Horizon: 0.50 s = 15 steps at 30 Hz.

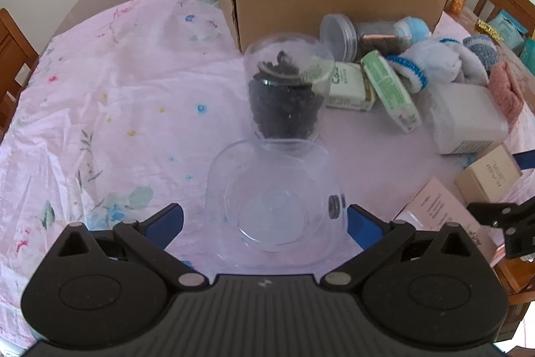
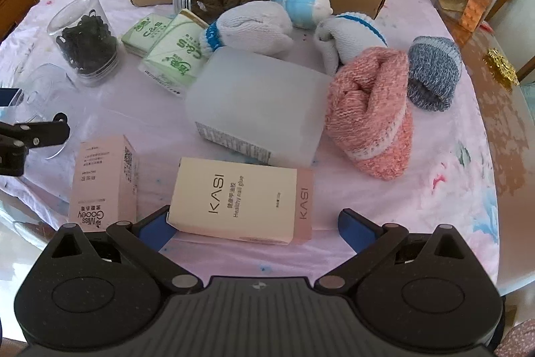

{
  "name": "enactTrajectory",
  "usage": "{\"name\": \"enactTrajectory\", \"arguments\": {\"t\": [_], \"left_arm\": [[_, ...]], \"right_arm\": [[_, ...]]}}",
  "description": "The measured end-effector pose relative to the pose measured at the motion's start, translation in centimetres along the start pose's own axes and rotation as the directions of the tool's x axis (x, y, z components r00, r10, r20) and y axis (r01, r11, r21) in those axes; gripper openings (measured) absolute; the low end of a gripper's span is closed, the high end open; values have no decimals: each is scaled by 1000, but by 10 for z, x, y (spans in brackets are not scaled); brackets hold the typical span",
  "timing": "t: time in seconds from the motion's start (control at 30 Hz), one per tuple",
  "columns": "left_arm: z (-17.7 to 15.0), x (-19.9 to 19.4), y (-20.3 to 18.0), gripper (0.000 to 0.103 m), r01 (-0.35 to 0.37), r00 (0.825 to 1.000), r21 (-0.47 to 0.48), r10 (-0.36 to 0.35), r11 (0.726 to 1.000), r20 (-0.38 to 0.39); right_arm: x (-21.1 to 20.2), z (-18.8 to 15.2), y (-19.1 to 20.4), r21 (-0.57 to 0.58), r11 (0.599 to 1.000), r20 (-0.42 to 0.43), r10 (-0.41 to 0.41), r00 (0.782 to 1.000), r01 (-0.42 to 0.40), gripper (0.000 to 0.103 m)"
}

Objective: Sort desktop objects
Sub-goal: 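Close left tool on the clear bowl while right tool grasps the KASI box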

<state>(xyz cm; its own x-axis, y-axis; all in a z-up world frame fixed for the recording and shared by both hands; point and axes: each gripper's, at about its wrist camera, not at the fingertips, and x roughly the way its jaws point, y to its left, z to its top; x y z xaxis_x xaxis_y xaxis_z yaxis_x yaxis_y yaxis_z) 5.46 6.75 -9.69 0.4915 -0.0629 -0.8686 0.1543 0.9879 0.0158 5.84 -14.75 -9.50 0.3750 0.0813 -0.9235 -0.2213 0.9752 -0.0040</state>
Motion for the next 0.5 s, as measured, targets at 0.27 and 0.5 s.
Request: {"name": "enactTrajectory", "arguments": {"t": [0.27,0.5], "left_arm": [[0,7,4,102,11,1000,-23,-11,1000,4],[-1,2,2,88,16,999,-26,-15,1000,40]], "right_arm": [[1,-1,-1,37,999,26,-14,1000,13,103],[1,-2,-1,51,999,43,-21,999,19,103]]}}
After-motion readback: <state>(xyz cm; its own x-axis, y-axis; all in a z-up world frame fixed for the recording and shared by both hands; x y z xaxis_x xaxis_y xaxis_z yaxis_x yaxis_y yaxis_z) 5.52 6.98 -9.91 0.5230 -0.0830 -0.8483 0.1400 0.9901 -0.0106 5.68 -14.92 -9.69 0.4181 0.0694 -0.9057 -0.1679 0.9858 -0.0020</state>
